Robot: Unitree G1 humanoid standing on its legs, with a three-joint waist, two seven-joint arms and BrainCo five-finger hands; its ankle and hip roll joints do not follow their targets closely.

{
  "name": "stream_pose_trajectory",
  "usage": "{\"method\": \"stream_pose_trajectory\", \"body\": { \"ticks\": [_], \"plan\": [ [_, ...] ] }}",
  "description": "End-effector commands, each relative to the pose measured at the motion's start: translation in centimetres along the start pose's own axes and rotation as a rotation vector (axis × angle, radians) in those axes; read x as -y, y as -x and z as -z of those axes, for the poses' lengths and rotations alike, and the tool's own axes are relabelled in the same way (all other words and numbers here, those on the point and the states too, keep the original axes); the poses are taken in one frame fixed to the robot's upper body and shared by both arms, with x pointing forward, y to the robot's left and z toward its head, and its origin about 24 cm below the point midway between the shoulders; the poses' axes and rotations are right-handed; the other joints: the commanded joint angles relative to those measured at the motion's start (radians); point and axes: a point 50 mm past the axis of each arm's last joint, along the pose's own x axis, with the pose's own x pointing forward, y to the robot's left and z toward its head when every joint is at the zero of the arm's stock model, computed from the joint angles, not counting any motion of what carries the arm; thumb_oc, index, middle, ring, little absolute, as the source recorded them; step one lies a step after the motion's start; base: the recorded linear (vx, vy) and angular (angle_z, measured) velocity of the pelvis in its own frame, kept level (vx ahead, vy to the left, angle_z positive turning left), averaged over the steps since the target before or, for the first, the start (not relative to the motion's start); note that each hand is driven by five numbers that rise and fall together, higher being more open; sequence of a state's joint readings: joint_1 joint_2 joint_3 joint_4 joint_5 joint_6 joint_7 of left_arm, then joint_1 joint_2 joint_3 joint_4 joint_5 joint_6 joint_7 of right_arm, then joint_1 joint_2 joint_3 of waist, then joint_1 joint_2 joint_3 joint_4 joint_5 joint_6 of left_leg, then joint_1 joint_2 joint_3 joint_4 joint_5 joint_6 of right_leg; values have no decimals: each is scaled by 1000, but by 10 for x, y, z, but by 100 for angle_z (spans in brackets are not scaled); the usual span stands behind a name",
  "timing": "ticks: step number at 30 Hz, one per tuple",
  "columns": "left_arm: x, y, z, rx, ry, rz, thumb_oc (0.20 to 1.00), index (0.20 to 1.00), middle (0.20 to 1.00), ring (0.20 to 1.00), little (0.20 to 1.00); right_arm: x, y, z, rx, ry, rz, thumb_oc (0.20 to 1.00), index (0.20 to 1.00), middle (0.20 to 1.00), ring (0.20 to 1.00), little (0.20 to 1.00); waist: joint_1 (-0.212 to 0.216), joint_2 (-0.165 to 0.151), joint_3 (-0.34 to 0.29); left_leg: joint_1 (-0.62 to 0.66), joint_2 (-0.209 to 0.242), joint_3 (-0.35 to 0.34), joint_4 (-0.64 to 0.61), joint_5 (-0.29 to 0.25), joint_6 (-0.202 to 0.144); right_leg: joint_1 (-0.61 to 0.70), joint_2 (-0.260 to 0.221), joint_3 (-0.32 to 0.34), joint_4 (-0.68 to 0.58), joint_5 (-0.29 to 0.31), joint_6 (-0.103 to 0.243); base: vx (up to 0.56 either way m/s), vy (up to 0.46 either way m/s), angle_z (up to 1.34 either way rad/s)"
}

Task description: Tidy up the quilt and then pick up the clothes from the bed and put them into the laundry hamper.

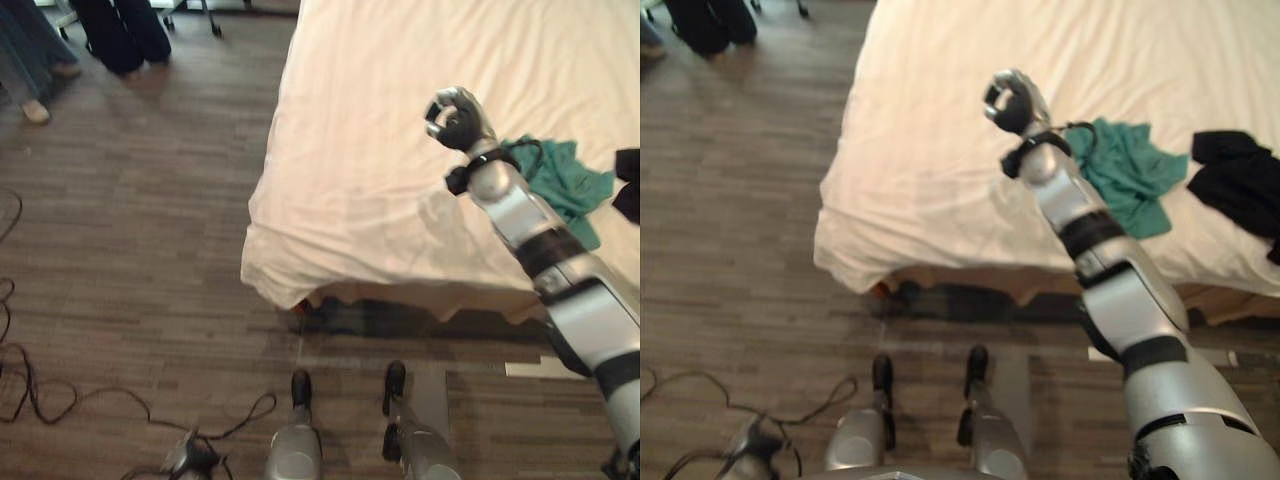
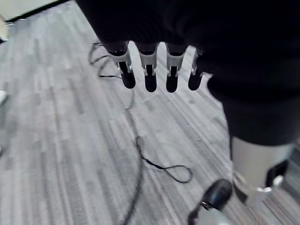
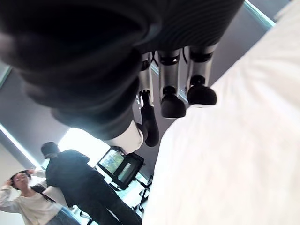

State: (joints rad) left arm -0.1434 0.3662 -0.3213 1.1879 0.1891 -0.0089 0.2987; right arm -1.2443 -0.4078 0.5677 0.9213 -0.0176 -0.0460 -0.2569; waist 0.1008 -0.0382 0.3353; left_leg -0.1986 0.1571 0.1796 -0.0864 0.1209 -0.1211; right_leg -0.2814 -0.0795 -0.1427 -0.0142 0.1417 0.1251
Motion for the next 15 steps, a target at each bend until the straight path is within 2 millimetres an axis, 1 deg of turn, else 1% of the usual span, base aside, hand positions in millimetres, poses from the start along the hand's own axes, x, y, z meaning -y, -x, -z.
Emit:
{"method": "stream_pose_trajectory", "body": {
  "ticks": [1,4,5,7,9,10,11,12,13,14,15],
  "plan": [
    [-23,-11,-49,122,3,-103,1000,1000,1000,1000,1000,6,-3,3,-27,48,26,200,200,200,200,200,28,41,87,43,-10,-35,9,-56,-22,7,-103,0,104,-145,74,-78,-22,70],
    [-19,-9,-87,244,-10,-99,1000,1000,1000,1000,1000,-22,6,18,-97,40,-47,200,200,200,200,200,45,68,105,-9,-15,-69,6,-40,-25,-21,-117,-37,126,-151,76,-64,-25,28],
    [-18,-8,-95,271,-12,-99,1000,1000,1000,1000,1000,-31,11,24,-121,32,-74,200,200,200,200,200,48,74,108,-19,-17,-78,5,-37,-24,-25,-121,-48,132,-154,75,-24,5,48],
    [-16,-6,-108,309,-19,-105,1000,1000,1000,1000,1000,-69,29,35,-165,11,-174,200,200,200,200,200,56,87,111,-25,-23,-90,1,-36,-21,-25,-127,-63,139,-160,74,2,14,34],
    [-15,-6,-107,300,-36,-106,1000,1000,1000,1000,1000,-110,54,40,-184,-29,-299,200,200,200,200,200,55,87,106,-18,-26,-100,-1,-40,-19,-11,-128,-70,133,-165,73,30,6,10],
    [-14,-6,-104,292,-51,-105,1000,1000,1000,1000,1000,-131,70,42,-194,-53,-369,200,200,200,200,200,52,85,103,-12,-27,-101,-1,-44,-19,-2,-128,-71,129,-168,73,35,3,21],
    [-12,-7,-98,270,-67,-100,1000,1000,1000,1000,1000,-154,89,42,-195,-83,-461,200,200,200,200,200,47,78,102,4,-30,-97,-1,-51,-19,17,-127,-72,125,-172,73,29,0,24],
    [-12,-7,-94,257,-77,-99,1000,1000,1000,1000,1000,-170,105,43,-201,-103,-525,200,200,200,200,200,44,72,95,8,-31,-97,-1,-53,-18,23,-126,-71,119,-170,73,23,-2,20],
    [-12,-7,-94,256,-77,-98,1000,1000,1000,1000,1000,-170,105,43,-201,-103,-527,200,200,200,200,200,44,72,94,8,-31,-97,-1,-53,-18,24,-126,-72,118,-170,73,40,-24,1],
    [-8,-8,-80,214,-107,-77,1000,1000,1000,1000,1000,-203,142,38,-192,-177,-693,200,200,200,200,200,36,55,81,32,-32,-93,-1,-63,-16,47,-123,-67,113,-172,71,37,-21,-8],
    [-8,-8,-80,213,-107,-76,1000,1000,1000,1000,1000,-204,142,38,-192,-177,-694,200,200,200,200,200,36,55,79,33,-32,-93,-1,-64,-16,48,-123,-67,112,-172,71,65,-34,-15]
  ]
}}
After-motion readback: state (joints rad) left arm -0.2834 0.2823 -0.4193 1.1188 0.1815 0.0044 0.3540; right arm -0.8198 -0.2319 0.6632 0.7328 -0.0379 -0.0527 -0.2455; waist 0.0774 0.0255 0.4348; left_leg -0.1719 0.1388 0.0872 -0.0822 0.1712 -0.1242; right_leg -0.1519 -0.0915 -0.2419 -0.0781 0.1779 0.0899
